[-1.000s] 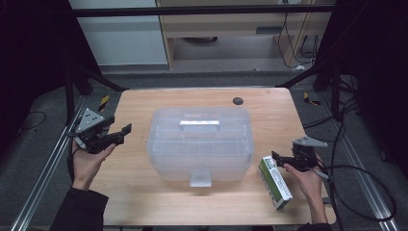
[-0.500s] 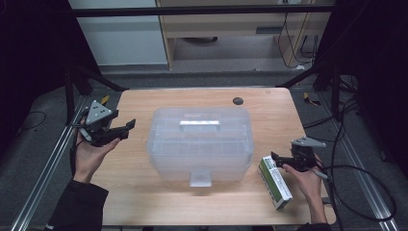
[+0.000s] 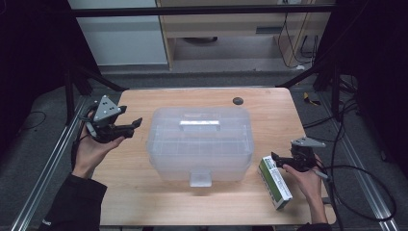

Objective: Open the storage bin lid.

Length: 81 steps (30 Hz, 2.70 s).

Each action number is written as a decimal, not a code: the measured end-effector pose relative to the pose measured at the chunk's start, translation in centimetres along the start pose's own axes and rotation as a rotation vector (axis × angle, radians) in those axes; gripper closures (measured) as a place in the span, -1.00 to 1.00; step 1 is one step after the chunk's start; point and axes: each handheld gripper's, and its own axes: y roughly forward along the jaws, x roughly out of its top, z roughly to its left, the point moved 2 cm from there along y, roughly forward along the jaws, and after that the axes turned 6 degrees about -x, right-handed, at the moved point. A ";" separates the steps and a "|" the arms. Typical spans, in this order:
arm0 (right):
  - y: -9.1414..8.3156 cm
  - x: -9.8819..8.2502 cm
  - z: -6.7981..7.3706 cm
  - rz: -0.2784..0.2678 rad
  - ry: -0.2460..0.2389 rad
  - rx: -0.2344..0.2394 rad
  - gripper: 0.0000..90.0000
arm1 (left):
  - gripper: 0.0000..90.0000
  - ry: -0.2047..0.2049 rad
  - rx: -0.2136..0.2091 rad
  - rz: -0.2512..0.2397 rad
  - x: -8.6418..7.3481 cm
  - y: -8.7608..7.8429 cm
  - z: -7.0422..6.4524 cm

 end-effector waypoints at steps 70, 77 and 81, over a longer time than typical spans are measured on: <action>-0.2 0.2 0.3 0.018 -0.025 -0.028 -0.09 | -0.28 0.501 -0.166 0.220 6.7 4.9 -9.0; -0.1 0.2 0.3 0.022 -0.030 -0.021 -0.08 | -0.28 0.516 -0.163 0.230 7.0 5.6 -9.2; -0.2 0.2 0.3 0.021 -0.027 -0.019 -0.08 | -0.28 0.526 -0.172 0.224 7.3 5.9 -9.6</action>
